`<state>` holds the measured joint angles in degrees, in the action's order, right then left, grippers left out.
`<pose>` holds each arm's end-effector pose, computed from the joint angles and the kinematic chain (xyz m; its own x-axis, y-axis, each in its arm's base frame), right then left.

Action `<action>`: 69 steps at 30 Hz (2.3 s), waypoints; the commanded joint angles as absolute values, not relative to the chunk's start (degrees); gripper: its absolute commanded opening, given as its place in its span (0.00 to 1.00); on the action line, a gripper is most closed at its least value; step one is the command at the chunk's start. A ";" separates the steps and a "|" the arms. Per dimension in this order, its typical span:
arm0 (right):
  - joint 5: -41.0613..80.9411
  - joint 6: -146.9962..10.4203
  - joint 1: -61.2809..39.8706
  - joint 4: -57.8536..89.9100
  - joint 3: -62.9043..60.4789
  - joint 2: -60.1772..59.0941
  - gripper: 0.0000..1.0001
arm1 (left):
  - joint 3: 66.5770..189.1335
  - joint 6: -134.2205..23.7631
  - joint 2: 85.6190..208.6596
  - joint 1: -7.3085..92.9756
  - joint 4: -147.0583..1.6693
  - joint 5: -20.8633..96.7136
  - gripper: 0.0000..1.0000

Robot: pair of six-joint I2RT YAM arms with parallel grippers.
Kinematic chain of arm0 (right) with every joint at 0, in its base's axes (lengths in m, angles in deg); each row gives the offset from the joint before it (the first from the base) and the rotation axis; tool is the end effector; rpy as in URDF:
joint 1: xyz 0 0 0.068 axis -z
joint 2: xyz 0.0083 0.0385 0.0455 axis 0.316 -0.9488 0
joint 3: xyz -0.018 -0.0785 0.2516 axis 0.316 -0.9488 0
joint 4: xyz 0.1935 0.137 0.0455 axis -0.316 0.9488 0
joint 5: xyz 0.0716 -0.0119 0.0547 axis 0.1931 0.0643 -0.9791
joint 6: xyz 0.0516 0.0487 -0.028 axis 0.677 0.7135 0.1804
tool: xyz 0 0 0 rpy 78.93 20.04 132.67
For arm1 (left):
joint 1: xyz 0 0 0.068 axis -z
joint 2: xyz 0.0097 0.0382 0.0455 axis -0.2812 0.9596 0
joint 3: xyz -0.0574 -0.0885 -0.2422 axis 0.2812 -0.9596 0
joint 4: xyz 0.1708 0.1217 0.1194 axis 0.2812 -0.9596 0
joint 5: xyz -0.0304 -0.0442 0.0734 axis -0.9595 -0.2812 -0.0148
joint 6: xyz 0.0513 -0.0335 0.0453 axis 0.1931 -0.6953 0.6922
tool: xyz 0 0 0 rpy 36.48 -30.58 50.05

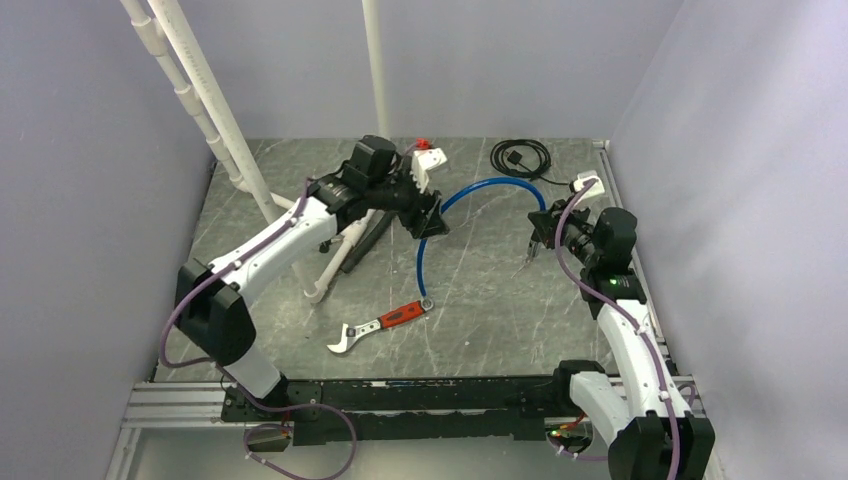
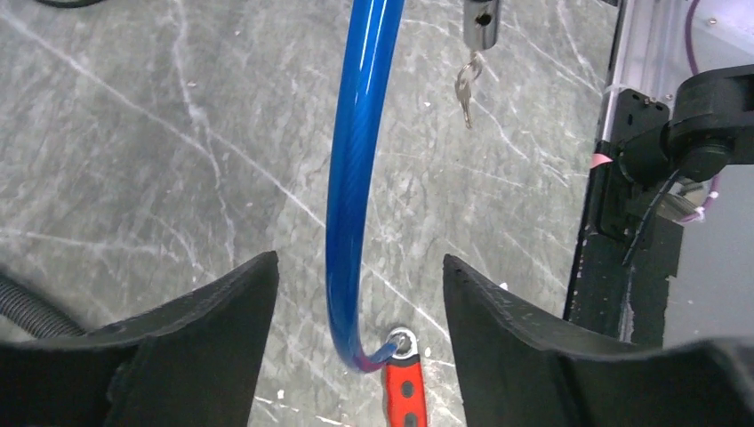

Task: Lock with the key
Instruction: Lock the lock.

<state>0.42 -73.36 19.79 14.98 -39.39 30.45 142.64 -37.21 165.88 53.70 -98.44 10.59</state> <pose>0.2168 0.0243 0.2911 -0.2238 0.0325 -0.9741 -0.4182 0.8996 0.1261 0.2763 -0.2582 0.3346 -0.3048 0.3476 -0.8867 0.9308 0.3058 -0.2001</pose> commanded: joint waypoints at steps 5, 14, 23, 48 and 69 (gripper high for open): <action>-3.08 -69.48 20.64 11.68 -33.57 32.31 0.00 | 124.32 -34.18 155.56 50.40 -85.73 10.97 0.77; -5.25 -66.52 20.62 12.44 -32.55 31.61 0.00 | 113.29 -36.09 157.09 50.43 -72.68 12.20 0.75; -4.83 -64.41 20.63 13.63 -32.00 31.90 0.00 | 110.63 -43.21 163.27 50.44 -58.53 17.71 0.73; -1.24 -56.61 21.16 12.84 -29.75 28.01 0.00 | 114.33 -52.19 166.93 50.51 -52.00 9.81 0.00; -5.51 -22.14 24.76 -5.01 -34.25 20.86 0.00 | 135.82 -63.31 163.20 56.21 -49.09 11.82 0.00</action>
<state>-6.48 -29.67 24.60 -2.85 -34.15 19.98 133.27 -65.52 162.65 53.55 -53.85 11.95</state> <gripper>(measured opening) 0.135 0.072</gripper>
